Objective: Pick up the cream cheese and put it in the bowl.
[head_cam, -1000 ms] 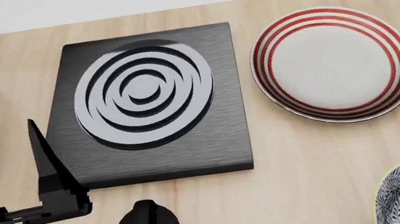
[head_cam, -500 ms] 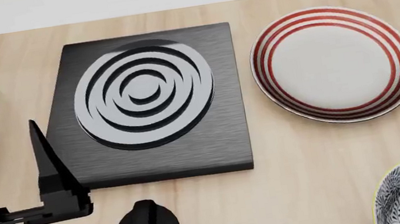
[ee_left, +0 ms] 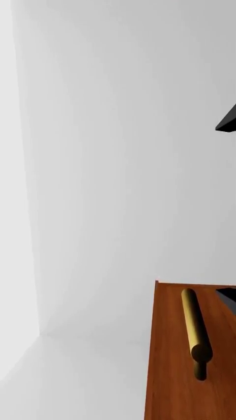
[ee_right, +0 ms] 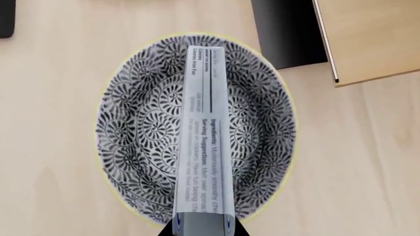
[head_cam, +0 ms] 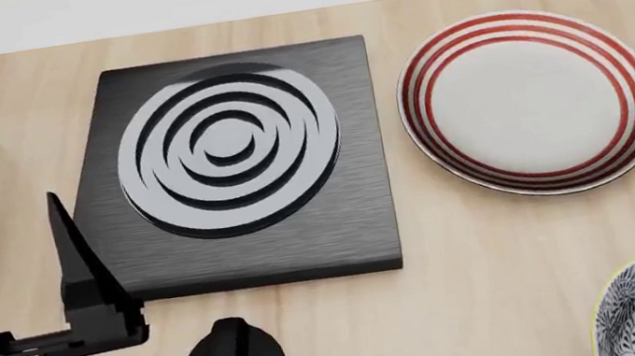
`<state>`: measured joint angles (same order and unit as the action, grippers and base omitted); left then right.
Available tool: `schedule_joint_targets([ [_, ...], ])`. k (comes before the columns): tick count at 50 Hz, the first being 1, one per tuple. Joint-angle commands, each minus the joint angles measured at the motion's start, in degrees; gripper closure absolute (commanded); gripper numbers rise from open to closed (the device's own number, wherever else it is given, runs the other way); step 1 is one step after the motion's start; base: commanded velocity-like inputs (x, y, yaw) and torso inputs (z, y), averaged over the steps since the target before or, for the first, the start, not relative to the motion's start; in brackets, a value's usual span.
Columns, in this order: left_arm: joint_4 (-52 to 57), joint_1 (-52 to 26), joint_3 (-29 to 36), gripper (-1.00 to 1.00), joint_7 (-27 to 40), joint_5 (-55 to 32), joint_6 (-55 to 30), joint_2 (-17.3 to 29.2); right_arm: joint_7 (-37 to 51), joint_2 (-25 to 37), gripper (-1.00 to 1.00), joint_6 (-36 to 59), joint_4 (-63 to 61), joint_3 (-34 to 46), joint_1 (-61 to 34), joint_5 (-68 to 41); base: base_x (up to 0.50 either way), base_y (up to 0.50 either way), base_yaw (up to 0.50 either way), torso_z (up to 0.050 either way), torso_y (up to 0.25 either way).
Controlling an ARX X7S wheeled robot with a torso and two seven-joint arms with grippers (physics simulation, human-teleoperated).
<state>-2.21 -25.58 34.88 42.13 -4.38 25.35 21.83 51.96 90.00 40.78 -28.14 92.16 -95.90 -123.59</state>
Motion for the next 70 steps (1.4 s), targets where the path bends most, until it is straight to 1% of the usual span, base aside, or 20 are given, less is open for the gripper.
schedule_joint_targets([
  [1, 0.0, 0.2, 0.1, -1.00, 0.2, 0.4, 0.1, 0.0, -1.5, 0.0, 1.00, -0.3, 0.3, 0.3, -3.2, 2.7, 0.00, 0.00, 0.00, 0.000, 0.000],
  [12, 0.1, 0.0, 0.1, -1.00, 0.1, 0.1, -0.1, 0.1, -2.6, -0.2, 1.00, -0.1, 0.5, 0.2, -2.7, 3.6, 0.00, 0.00, 0.00, 0.000, 0.000],
  [28, -0.1, -0.1, 0.3, -1.00, 0.1, 0.1, -0.1, 0.0, -4.1, -2.9, 1.00, -1.1, 2.5, 0.3, -1.8, 4.6, 0.00, 0.00, 0.00, 0.001, 0.001],
  [51, -0.2, -0.1, 0.3, -1.00, 0.1, 0.0, 0.1, 0.1, -5.0, -5.1, 1.00, -3.2, 4.2, 1.6, 0.6, 6.1, 0.00, 0.00, 0.00, 0.000, 0.000],
  [70, 0.0, 0.1, 0.4, -1.00, 0.2, 0.0, 0.1, 0.2, -5.6, -5.9, 1.00, -4.3, 4.8, 1.9, 1.9, 6.8, 0.00, 0.00, 0.00, 0.000, 0.001],
])
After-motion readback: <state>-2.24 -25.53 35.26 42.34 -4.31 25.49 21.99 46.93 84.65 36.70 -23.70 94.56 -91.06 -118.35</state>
